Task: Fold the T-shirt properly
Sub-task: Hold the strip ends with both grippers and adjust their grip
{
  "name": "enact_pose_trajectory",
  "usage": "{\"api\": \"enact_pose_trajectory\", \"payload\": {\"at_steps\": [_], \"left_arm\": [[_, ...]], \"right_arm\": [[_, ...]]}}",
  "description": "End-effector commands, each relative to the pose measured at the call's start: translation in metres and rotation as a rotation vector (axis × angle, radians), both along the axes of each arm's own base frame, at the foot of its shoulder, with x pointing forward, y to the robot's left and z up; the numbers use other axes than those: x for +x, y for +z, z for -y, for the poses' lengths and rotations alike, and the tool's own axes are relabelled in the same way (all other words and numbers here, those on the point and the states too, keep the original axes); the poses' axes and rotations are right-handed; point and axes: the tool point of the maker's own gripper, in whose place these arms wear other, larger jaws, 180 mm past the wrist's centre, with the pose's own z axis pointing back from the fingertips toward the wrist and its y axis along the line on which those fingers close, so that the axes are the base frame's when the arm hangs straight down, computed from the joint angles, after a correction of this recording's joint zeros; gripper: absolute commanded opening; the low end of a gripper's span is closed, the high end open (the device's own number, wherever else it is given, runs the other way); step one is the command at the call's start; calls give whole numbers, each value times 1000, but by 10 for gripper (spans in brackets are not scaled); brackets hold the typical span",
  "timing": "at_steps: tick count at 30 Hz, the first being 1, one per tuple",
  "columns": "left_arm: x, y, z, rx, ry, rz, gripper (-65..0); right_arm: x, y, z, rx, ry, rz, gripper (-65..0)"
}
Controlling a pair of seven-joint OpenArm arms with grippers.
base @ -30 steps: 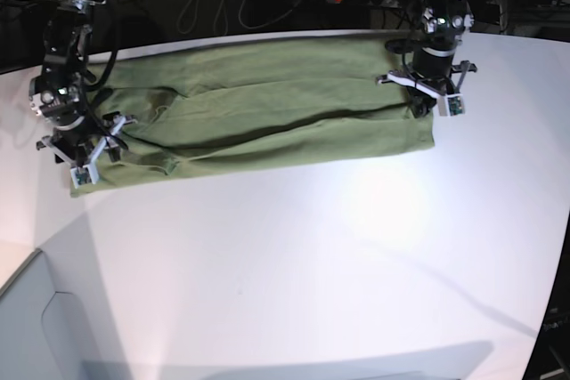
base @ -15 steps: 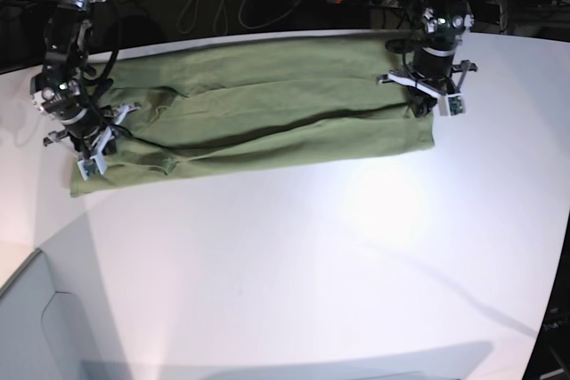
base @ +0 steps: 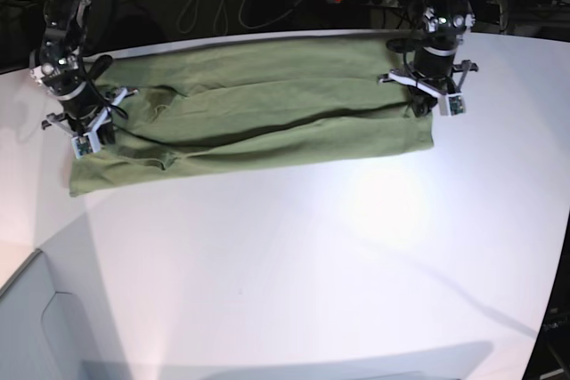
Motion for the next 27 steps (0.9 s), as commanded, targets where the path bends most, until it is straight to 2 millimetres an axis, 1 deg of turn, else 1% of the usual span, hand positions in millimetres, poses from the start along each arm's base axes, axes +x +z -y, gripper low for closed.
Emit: {"api": "enact_pose_trajectory", "payload": {"at_steps": [1,3,4,7,11,25,27], "left_arm": [[5,11,-2,12,-4,39,-650],[5,11,-1,12,-6,39,-650],[5,11,-3,15,-4,40,-650],[4,13,-14,29,23,45,-650],[4,13,-14,29,23,45,-650],[4,14,-14,29,22,46,-650],[4,14,-14,29,22,46,-650]], "right_arm": [[7,14,-1,3,28,56,-648],[9,17,-2,12,29,83,-648],[9,19,1,12,22,94,-648],[11,25,16,1,-18,112,-648],[10,29,29,-10,-49,122,-648],[5,23,27,-15,-42,99,-644],[0,19,27,-16,-41,82,-642]]}}
